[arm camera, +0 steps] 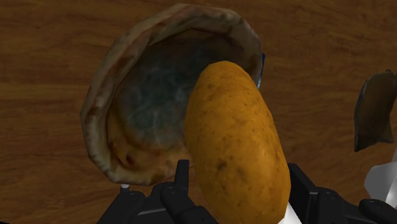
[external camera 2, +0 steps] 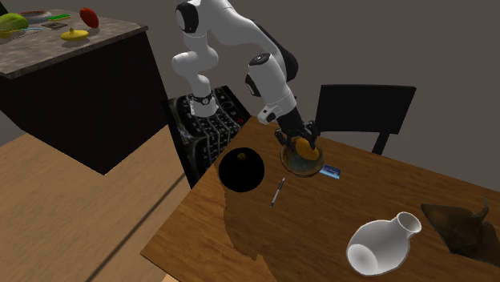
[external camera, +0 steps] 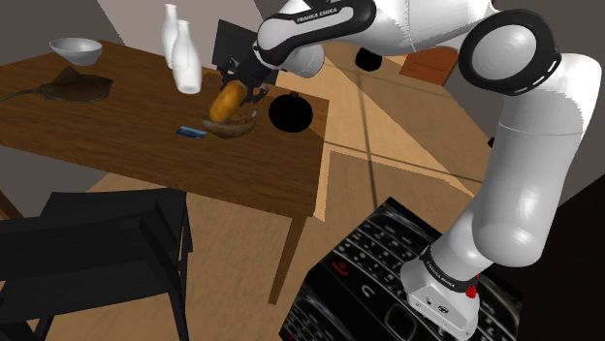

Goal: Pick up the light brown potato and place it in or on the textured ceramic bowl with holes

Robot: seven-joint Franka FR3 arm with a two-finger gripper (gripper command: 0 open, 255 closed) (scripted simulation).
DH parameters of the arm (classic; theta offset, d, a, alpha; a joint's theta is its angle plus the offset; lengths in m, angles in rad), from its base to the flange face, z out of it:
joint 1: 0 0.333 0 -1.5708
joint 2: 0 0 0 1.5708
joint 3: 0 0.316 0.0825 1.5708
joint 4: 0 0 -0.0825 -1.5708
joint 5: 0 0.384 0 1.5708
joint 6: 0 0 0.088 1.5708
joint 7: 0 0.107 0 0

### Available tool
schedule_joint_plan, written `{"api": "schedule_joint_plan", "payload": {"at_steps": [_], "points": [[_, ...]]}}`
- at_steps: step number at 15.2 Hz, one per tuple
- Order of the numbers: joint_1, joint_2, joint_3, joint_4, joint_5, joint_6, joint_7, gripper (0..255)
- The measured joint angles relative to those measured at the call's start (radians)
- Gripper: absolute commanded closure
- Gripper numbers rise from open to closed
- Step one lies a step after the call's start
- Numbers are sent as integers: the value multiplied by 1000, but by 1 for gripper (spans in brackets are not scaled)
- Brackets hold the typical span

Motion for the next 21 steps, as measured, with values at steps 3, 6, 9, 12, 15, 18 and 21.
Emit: {"api": "schedule_joint_plan", "payload": {"at_steps": [3, 6, 9, 12, 15, 18, 21], "points": [[0, 1, 0, -1, 1, 3, -1, 255], [0, 1, 1, -1, 1, 3, -1, 0], [0, 1, 1, -1, 1, 3, -1, 0], [-4, -15, 0, -9, 2, -6, -3, 0], [-17, -85, -5, -46, 4, -43, -7, 0], [-18, -112, -7, -59, 2, -57, -3, 0], [-18, -115, -7, -61, 2, -59, -3, 0]]}}
